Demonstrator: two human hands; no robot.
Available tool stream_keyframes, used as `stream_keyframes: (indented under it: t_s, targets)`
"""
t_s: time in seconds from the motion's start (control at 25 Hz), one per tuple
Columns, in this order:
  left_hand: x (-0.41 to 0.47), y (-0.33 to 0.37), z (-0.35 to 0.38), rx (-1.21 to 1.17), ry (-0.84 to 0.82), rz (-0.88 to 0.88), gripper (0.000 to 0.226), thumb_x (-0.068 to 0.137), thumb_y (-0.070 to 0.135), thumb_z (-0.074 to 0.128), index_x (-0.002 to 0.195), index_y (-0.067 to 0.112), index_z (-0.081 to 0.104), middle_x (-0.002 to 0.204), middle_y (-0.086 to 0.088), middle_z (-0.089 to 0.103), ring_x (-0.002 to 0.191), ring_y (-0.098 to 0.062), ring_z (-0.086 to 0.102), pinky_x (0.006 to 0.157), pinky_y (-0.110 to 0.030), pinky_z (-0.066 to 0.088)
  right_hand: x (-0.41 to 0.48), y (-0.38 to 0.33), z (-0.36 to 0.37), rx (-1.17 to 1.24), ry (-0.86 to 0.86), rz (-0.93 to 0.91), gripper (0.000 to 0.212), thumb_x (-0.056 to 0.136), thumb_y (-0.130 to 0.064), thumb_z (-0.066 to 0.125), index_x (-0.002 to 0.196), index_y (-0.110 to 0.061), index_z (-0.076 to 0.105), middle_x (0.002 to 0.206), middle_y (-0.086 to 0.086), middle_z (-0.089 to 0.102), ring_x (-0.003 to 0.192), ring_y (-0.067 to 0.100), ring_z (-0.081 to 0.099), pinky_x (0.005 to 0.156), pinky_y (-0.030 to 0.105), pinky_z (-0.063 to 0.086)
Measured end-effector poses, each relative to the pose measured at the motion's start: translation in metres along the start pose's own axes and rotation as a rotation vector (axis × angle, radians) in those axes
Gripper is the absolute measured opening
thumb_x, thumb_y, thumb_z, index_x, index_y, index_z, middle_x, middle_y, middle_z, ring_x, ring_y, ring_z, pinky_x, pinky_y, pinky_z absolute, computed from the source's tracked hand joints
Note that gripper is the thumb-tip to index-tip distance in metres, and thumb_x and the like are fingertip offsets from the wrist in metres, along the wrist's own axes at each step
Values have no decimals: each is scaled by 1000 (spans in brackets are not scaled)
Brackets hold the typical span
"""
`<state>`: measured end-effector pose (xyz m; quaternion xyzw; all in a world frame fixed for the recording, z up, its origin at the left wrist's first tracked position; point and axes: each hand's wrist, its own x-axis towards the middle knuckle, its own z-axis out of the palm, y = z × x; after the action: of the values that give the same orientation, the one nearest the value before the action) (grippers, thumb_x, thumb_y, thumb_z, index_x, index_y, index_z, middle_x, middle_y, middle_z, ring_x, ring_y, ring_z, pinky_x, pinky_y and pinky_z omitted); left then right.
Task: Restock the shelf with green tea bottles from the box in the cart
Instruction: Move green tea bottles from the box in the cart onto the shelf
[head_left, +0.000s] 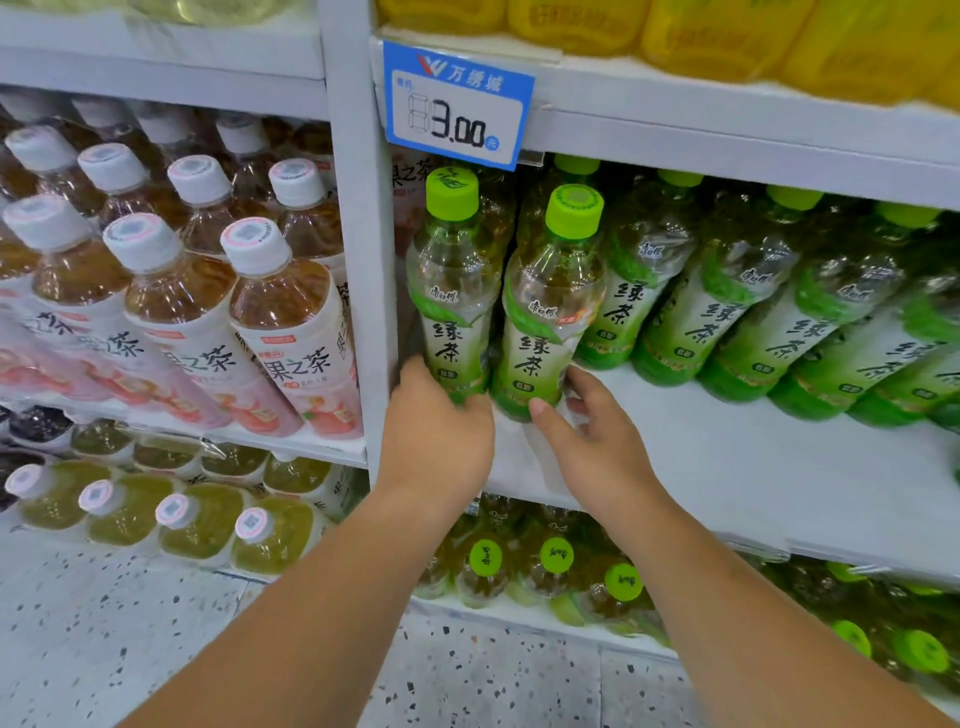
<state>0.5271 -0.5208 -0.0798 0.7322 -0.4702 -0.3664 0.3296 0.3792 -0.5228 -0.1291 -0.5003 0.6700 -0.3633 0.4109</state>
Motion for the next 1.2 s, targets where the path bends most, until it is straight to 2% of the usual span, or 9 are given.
stream_keyframes:
  t_s: [0.16, 0.24, 0.32, 0.4, 0.52, 0.68, 0.84, 1.0, 1.2]
  targets:
    - [-10, -6, -11, -28, -62, -12, 28, 97, 23, 57, 124, 24, 47, 98, 15, 49, 101, -14, 46, 85, -25, 32, -11, -6, -4, 84, -23, 99, 47, 100, -38, 58, 146, -29, 50, 140, -9, 57, 131, 10, 51, 110, 31, 39]
    - [-13, -10, -15, -64, -117, 5, 45, 98, 28, 57, 141, 20, 46, 117, 11, 54, 109, -12, 46, 91, -26, 33, -20, -7, -6, 115, -24, 131, 45, 101, -38, 56, 144, -28, 51, 140, -12, 56, 132, 7, 49, 113, 31, 38]
    - [-16, -18, -22, -83, -167, 10, 53, 99, 33, 57, 148, 20, 43, 136, 7, 54, 121, -12, 49, 97, -26, 34, -33, -12, -4, 154, 8, 171, 41, 104, -36, 51, 143, -27, 51, 128, -20, 55, 121, -1, 52, 102, 18, 38]
    - [-18, -24, -31, -115, -213, 18, 49, 100, 37, 56, 146, 24, 47, 136, 9, 56, 113, -4, 54, 90, -18, 36, -49, -20, -2, 219, 59, 212, 38, 105, -37, 48, 142, -27, 52, 121, -21, 53, 114, 0, 53, 96, 17, 36]
    - [-28, -21, -44, -126, -302, 36, 43, 101, 38, 55, 143, 29, 50, 122, 16, 55, 96, 12, 49, 73, -7, 32, -72, -25, -4, 299, 113, 283, 38, 104, -41, 48, 141, -31, 51, 127, -16, 50, 123, 12, 52, 99, 28, 39]
    - [-47, -23, -69, -65, -447, 69, 48, 99, 40, 58, 144, 27, 48, 134, 13, 56, 123, -8, 54, 92, -21, 40, -115, -40, -4, 310, 187, 324, 39, 104, -37, 51, 143, -32, 51, 132, -14, 52, 114, 8, 54, 96, 26, 42]
    - [-73, -15, -100, -12, -558, 86, 49, 99, 42, 58, 144, 26, 49, 140, 12, 54, 127, -10, 53, 96, -26, 44, -164, -65, -15, 287, 236, 362, 40, 104, -32, 52, 144, -26, 50, 111, -25, 52, 99, -7, 53, 89, 20, 40]
    - [-113, -1, -134, 5, -635, 115, 48, 100, 40, 58, 144, 23, 50, 143, 8, 54, 132, -11, 50, 110, -35, 41, -222, -92, -23, 224, 279, 405, 46, 104, -35, 52, 148, -24, 47, 132, -9, 55, 114, 8, 52, 88, 22, 39]
    - [-162, 17, -170, 20, -731, 113, 53, 102, 42, 53, 150, 22, 43, 147, 7, 50, 125, -8, 48, 101, -29, 36, -300, -125, -31, 142, 320, 473, 49, 105, -42, 47, 150, -23, 44, 149, -4, 49, 119, 9, 46, 92, 28, 40]
